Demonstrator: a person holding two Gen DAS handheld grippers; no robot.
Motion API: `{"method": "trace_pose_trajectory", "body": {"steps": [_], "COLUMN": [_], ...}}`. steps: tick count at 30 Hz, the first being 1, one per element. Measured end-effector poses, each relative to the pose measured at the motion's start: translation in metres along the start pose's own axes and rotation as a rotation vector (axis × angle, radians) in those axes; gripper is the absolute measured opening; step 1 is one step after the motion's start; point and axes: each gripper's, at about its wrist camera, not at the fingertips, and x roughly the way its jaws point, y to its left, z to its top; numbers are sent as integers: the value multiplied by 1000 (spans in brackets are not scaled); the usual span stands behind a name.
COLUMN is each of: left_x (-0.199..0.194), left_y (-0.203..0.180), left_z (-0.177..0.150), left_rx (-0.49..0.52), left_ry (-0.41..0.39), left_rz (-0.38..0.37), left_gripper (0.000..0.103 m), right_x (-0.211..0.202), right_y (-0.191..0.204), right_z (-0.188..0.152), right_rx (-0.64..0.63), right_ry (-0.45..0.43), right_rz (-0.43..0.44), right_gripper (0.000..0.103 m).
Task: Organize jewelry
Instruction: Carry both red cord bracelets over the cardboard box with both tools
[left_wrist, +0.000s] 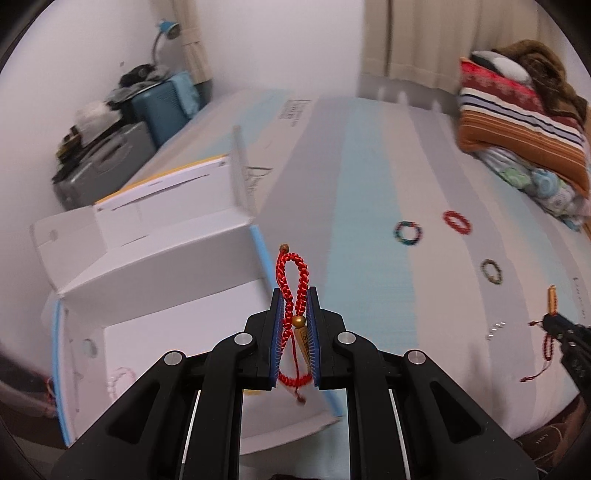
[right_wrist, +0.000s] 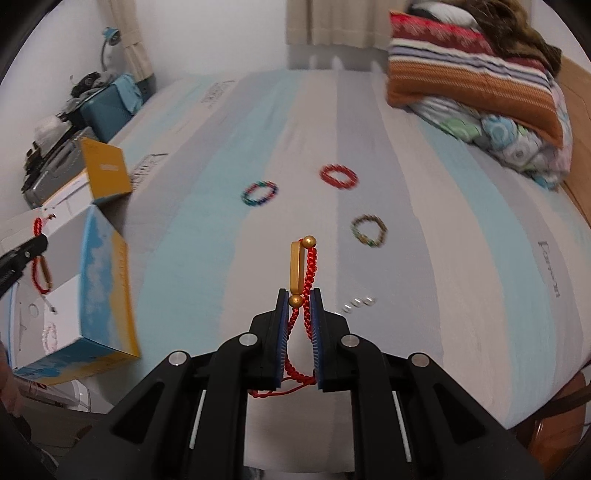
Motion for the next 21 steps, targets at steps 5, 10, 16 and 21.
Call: {"method": "trace_pose_trajectory", "body": {"steps": [5, 10, 16, 21], "left_x": [-7, -11, -15, -21], "left_y": [38, 72, 114, 154], "left_z": [-1, -5, -12, -21], "left_rx": [-47, -89, -147, -223], "left_ry": [5, 14, 40, 49], "left_rz": [56, 96, 136, 178], "left_gripper": [11, 11, 12, 12], "right_x": [-12, -22, -29, -30], "right_y": [38, 82, 137, 183], "right_z": [11, 18, 24, 22], "right_rx": [-54, -112, -186, -259], "right_ry": [-34, -61, -75, -73], "right_rz": [29, 78, 145, 195], "right_gripper": [11, 11, 11, 11]}}
